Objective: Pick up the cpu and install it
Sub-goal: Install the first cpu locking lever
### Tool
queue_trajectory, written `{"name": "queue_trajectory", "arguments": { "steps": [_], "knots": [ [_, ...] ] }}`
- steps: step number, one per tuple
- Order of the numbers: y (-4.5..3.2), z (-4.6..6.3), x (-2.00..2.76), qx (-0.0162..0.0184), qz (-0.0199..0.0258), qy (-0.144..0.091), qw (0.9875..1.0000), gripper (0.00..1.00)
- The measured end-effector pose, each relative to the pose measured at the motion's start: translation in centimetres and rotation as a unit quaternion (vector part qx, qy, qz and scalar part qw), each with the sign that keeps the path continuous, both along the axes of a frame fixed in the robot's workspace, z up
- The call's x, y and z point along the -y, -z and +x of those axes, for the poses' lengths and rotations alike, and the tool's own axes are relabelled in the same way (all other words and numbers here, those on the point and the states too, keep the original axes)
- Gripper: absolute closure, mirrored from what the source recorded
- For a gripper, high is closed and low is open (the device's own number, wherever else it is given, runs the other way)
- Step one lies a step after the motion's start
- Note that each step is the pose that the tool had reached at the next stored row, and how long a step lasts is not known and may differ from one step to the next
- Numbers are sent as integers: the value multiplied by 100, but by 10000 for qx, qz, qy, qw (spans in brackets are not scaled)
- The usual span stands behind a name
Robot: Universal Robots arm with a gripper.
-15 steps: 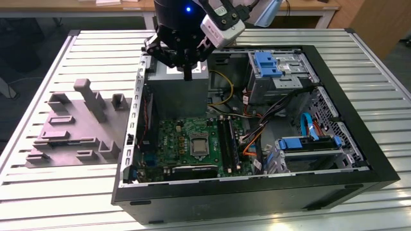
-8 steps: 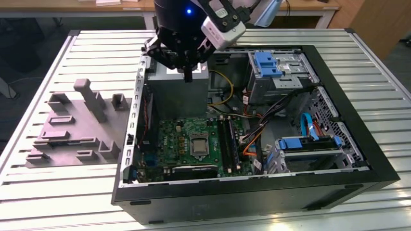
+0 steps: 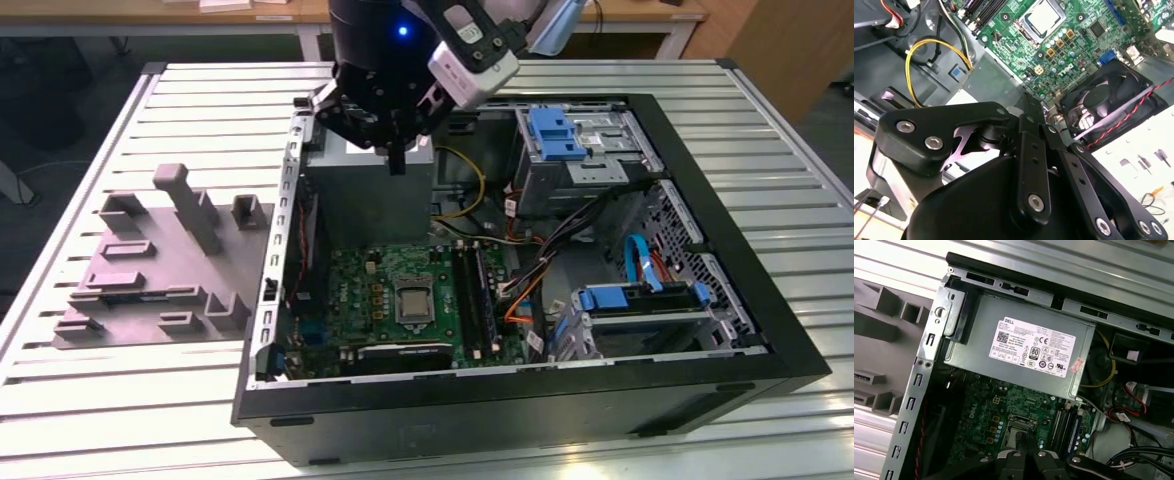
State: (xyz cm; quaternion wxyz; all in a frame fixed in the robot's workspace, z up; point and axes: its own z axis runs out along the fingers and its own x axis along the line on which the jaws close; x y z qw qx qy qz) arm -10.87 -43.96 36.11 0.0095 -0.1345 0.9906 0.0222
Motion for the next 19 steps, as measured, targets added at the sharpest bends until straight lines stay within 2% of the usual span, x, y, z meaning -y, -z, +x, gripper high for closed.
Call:
{"name": "queue_trajectory", "arguments": {
  "steps": [6,8,12,19],
  "knots": [
    [52,1,1,31,0,-462,9989,89],
    [70,0,23,37,-2,-497,9988,89],
    [119,4,96,42,-1,-510,9987,89],
    [216,85,113,42,-2,-529,9986,89]
  ]
}}
